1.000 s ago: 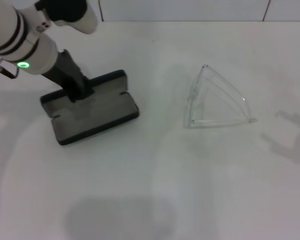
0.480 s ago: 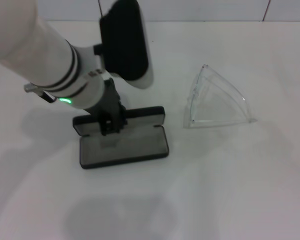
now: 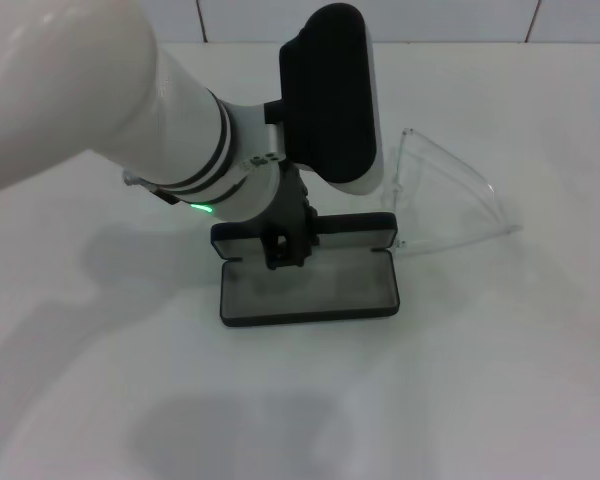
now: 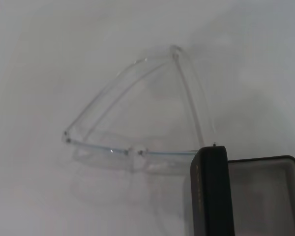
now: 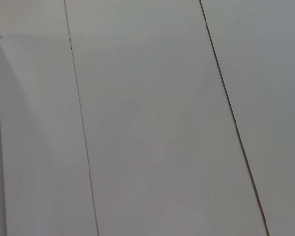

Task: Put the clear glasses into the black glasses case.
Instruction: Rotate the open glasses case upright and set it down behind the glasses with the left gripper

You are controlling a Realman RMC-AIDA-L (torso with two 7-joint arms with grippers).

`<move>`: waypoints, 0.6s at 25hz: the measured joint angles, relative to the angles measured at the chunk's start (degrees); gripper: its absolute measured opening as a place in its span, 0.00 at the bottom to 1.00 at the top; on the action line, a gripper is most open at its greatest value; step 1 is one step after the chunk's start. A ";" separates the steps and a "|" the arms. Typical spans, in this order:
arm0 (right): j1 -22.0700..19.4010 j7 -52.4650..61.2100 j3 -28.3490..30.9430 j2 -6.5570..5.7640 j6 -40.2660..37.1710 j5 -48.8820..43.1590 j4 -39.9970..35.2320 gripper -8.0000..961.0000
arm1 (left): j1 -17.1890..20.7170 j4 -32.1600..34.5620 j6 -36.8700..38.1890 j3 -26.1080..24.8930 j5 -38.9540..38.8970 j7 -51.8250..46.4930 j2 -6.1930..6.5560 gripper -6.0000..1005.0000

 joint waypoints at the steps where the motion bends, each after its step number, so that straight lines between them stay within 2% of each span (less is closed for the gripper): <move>1: 0.00 0.00 0.02 0.00 -0.01 0.06 0.00 0.91 | -0.09 -0.26 -0.67 0.22 -0.09 -0.04 -0.03 0.24; 9: -0.18 -0.49 0.11 -0.04 0.04 0.23 0.00 0.91 | -2.79 -4.13 -4.39 3.09 -0.16 -2.36 -0.13 0.25; 15: -0.20 -0.68 0.20 -0.04 0.28 0.24 0.07 0.91 | -2.98 -4.58 -6.80 4.47 -0.12 -3.40 -0.13 0.26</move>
